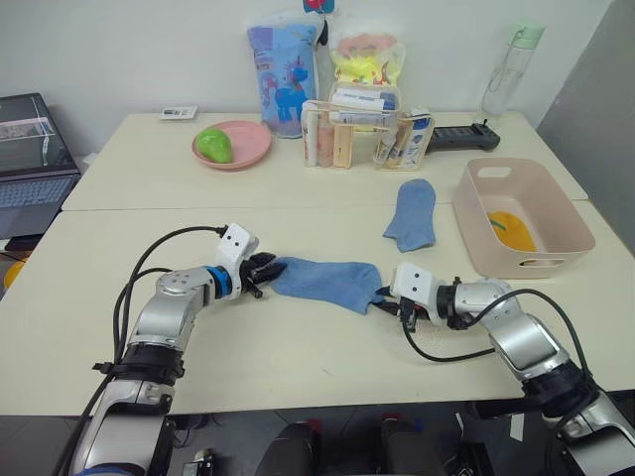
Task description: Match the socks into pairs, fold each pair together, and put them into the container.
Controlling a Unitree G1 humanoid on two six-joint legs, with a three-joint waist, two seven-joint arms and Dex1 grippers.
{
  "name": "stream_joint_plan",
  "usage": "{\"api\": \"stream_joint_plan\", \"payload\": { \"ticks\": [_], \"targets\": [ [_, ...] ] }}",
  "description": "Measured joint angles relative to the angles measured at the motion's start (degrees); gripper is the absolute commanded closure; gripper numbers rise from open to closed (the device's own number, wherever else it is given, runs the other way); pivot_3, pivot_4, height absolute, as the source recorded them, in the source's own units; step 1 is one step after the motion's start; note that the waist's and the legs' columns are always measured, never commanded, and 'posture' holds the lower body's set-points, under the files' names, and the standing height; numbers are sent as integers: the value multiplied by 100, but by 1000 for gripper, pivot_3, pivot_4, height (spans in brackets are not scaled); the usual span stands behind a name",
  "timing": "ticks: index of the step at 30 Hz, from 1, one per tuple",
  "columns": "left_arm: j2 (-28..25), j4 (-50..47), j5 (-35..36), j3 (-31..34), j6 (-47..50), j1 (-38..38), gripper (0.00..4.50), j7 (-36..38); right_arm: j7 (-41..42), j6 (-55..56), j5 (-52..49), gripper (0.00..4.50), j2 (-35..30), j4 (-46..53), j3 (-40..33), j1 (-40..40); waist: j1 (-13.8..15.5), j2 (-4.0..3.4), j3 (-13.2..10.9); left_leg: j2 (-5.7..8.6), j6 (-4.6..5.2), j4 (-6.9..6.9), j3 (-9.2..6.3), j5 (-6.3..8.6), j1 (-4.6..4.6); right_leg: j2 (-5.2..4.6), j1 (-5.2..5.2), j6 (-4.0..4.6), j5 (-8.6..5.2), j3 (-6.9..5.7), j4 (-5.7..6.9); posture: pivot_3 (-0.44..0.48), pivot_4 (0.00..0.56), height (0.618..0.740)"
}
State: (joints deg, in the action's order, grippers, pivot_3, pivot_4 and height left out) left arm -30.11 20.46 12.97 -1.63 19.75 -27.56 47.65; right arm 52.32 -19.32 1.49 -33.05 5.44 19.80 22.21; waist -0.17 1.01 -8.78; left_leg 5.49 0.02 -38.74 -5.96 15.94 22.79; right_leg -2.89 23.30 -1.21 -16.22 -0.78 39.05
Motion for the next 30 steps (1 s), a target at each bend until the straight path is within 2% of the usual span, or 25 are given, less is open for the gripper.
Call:
{"api": "stream_joint_plan", "payload": {
  "ticks": [2,8,14,17,22,23,26,29,30],
  "targets": [
    [-1,-231,68,69,147,157,4453,4,19,50,-55,4500,-2,-1,-19,-11,-5,0,0,-1,0,1,1,0,0,0,1,0,0,1,0,0,150,740],
    [61,-1724,474,380,1157,1074,4483,-433,191,367,-123,4500,-172,-21,-126,-59,-9,-2,-1,-2,1,2,1,1,1,0,1,0,0,2,-1,0,150,740],
    [569,-3792,1092,750,2561,2374,4483,-1470,729,1145,-365,4500,-930,-14,-519,-353,26,-1,-2,-3,6,1,2,3,-3,0,-8,0,0,2,-3,0,150,740],
    [813,-4290,1211,765,2880,2661,4483,-1881,1033,1404,-562,4500,-1148,-21,-643,-479,27,-1,-2,-4,6,1,4,4,-10,0,-15,-1,-1,3,-3,0,150,740],
    [788,-4327,1064,565,2632,2724,4483,-2001,1164,1563,-562,4500,-1162,-131,-668,-534,43,-1,-2,-4,6,1,7,3,-10,0,-15,-1,-1,4,-3,0,150,740],
    [726,-4261,980,491,2484,2715,4022,-1981,1168,1570,-560,4291,-1149,-131,-668,-539,48,-2,-2,-4,6,1,8,3,-11,0,-15,-1,-1,4,-3,0,150,740],
    [667,-3995,859,407,2024,2652,3252,-1866,1150,1647,-548,3510,-1143,-119,-667,-622,69,-2,-1,-5,6,1,7,3,-11,0,-15,0,-1,4,-3,0,150,740],
    [508,-3749,841,487,1740,2532,2221,-1713,1129,1770,-534,2397,-1175,-46,-681,-836,75,-2,-2,-5,5,2,8,4,-9,0,-12,0,-1,4,-4,0,150,740],
    [393,-3697,853,543,1658,2491,1908,-1597,1135,1837,-517,2384,-1225,10,-683,-927,75,-2,-2,-5,5,2,7,4,-8,0,-11,0,-1,4,-4,0,150,740]
  ]
}}
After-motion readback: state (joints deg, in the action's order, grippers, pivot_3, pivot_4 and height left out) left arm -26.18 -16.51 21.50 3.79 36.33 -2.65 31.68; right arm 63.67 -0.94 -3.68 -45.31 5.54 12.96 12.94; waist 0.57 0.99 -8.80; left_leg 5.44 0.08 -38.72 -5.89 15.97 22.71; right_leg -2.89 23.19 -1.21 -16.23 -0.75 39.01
